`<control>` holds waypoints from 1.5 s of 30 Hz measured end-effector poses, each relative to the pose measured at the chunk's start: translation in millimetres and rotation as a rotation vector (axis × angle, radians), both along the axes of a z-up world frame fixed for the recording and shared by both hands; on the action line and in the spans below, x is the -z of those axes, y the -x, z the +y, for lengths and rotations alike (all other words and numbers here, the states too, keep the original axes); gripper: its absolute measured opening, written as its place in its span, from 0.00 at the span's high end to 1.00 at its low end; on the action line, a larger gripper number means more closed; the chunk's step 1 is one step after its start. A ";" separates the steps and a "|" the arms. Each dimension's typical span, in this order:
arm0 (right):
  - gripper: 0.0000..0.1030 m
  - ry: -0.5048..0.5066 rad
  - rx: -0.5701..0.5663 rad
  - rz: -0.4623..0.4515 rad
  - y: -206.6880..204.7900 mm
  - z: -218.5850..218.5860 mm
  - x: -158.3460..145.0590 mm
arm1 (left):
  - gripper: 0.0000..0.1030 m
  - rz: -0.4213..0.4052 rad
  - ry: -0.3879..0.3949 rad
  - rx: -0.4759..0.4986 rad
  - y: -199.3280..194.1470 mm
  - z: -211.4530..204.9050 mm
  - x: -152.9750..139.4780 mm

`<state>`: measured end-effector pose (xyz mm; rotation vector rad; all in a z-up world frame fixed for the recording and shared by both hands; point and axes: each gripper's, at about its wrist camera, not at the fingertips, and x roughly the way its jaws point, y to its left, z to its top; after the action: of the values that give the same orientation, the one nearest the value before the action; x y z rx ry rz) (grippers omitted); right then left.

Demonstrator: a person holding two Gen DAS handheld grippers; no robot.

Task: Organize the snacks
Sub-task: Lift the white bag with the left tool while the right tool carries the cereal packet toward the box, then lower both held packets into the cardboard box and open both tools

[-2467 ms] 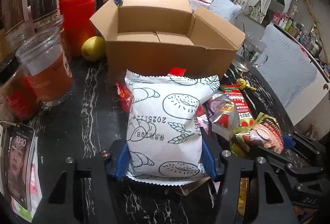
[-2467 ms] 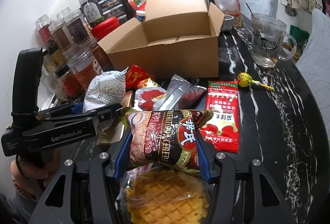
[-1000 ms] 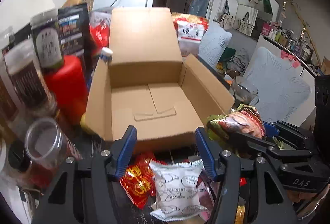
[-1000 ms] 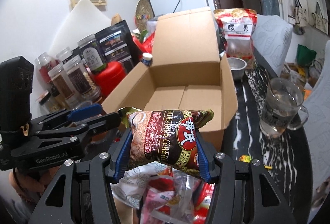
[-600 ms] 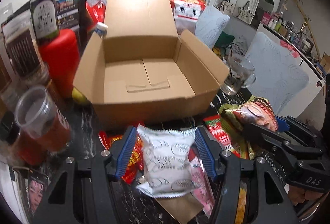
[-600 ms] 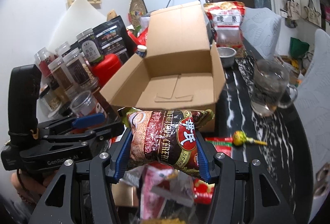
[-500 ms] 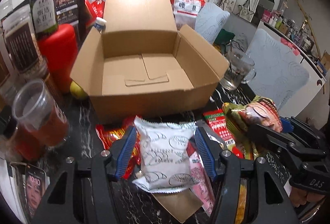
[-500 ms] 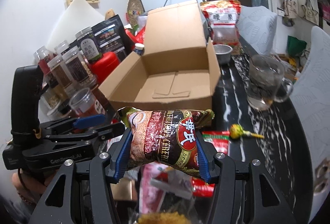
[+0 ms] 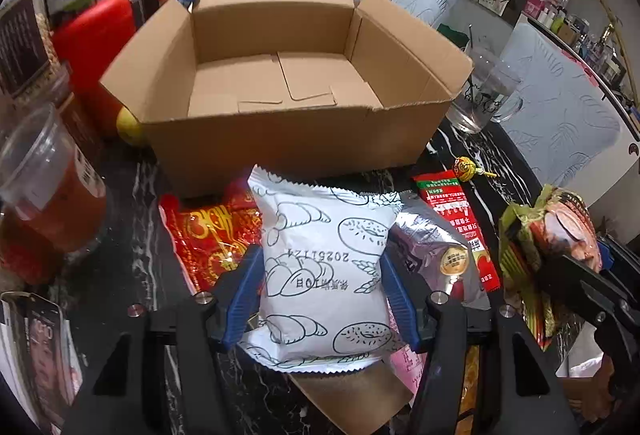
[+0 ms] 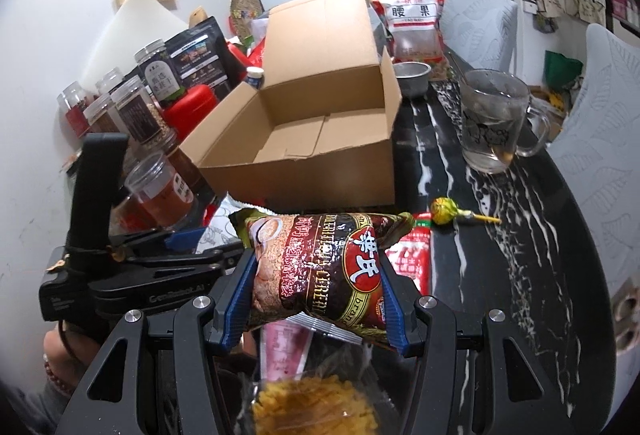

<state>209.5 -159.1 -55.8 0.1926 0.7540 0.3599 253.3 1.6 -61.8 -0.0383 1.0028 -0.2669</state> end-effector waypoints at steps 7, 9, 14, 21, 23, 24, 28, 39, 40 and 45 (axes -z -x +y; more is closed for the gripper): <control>0.46 0.002 -0.007 0.021 -5.8 2.5 7.2 | 0.41 0.045 0.017 0.011 -8.6 -2.5 18.0; 0.46 0.002 -0.008 0.028 -7.9 3.1 9.2 | 0.41 0.018 0.012 0.020 -7.1 -3.9 18.0; 0.46 0.002 -0.010 0.043 -14.1 3.9 13.1 | 0.48 -0.049 -0.029 0.064 -1.6 -9.1 12.0; 0.46 -0.009 -0.021 0.043 -22.0 6.1 11.5 | 0.48 -0.078 -0.008 0.052 1.2 -1.6 -4.2; 0.46 -0.020 -0.027 0.028 -23.0 6.9 8.3 | 0.48 -0.102 -0.005 0.049 3.1 1.6 -14.1; 0.46 -0.027 -0.033 0.017 -23.6 7.4 5.4 | 0.48 -0.110 -0.004 0.049 3.3 2.4 -17.9; 0.50 -0.005 -0.052 -0.013 -27.0 14.3 -0.2 | 0.48 -0.133 -0.005 0.039 1.0 5.8 -27.1; 0.17 -0.038 -0.116 0.095 -22.3 28.6 24.3 | 0.48 -0.108 0.015 0.020 8.3 16.2 -22.2; 0.17 -0.026 -0.118 0.094 -21.6 31.6 25.0 | 0.48 -0.110 0.014 0.016 10.4 17.9 -22.7; 0.16 0.065 -0.160 0.080 -22.7 54.4 31.8 | 0.48 -0.112 0.015 -0.012 18.6 29.0 -23.9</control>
<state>232.2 -104.7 -87.6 0.0853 0.8612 0.4809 234.8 30.6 -37.9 -0.0422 0.8889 -0.2628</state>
